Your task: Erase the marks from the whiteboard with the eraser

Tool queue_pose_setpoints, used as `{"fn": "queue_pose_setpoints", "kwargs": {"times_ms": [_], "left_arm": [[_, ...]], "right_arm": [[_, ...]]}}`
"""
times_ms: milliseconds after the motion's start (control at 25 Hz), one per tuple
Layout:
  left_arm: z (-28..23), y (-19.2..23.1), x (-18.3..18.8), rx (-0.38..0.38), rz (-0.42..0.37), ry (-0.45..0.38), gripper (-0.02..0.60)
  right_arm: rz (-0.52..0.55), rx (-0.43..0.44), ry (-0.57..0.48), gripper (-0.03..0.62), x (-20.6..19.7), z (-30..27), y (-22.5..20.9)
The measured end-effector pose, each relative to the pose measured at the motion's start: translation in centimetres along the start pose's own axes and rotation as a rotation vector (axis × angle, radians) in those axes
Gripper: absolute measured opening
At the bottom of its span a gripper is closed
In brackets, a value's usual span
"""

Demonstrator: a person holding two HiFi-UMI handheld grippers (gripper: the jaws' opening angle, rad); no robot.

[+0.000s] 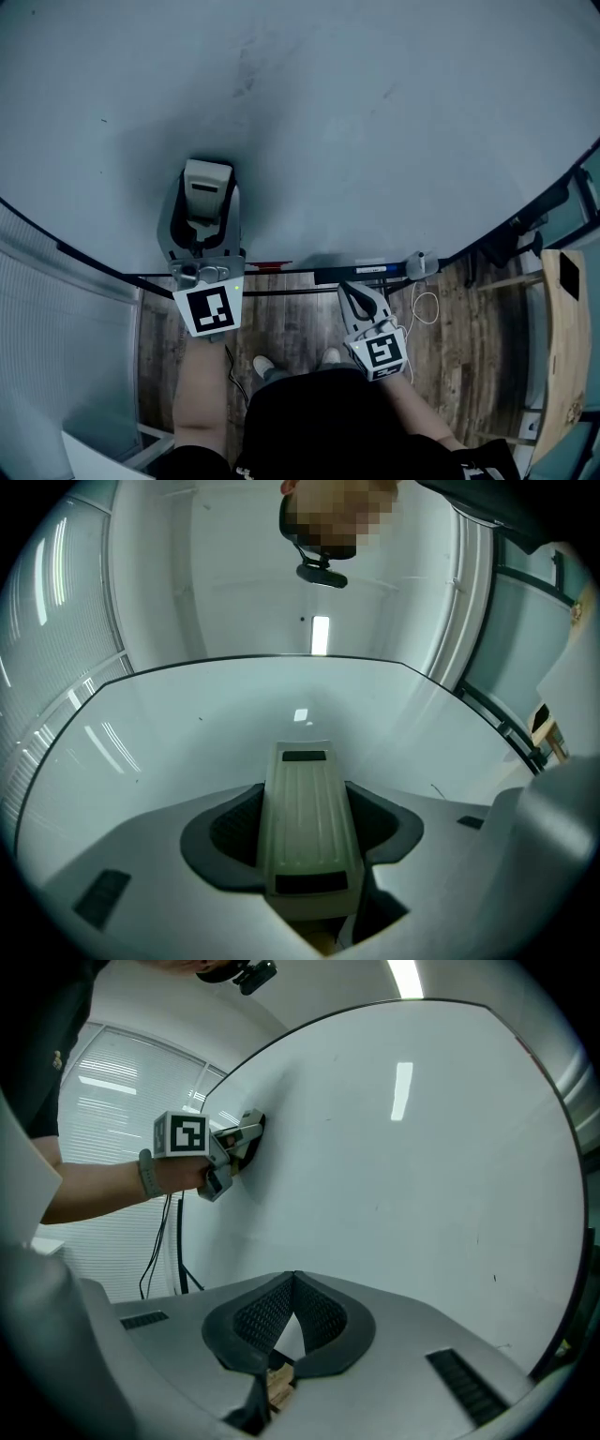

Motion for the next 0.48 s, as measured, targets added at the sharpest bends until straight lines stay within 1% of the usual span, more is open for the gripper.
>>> {"fn": "queue_pose_setpoints", "kwargs": {"times_ms": [120, 240, 480], "left_arm": [[1.7, -0.9, -2.3, -0.023, 0.008, 0.067, 0.261], [3.3, -1.6, -4.4, -0.037, 0.034, 0.130, 0.261], [5.9, -2.7, -7.7, -0.052, 0.131, 0.246, 0.261]], "right_arm": [[-0.008, -0.010, 0.017, 0.029, -0.4, 0.4, 0.1], [-0.014, -0.017, 0.031, 0.028, -0.8, 0.8, 0.2], [-0.023, -0.026, 0.051, 0.029, -1.4, 1.5, 0.8]]}}
Point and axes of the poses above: the fingertips, and each gripper's own axes: z backward along the fingers, y to its left, x out of its top, the point moved 8 cm from there along z, backward along the fingers, and after that the axes turned 3 degrees about z, right-handed, at the moved point
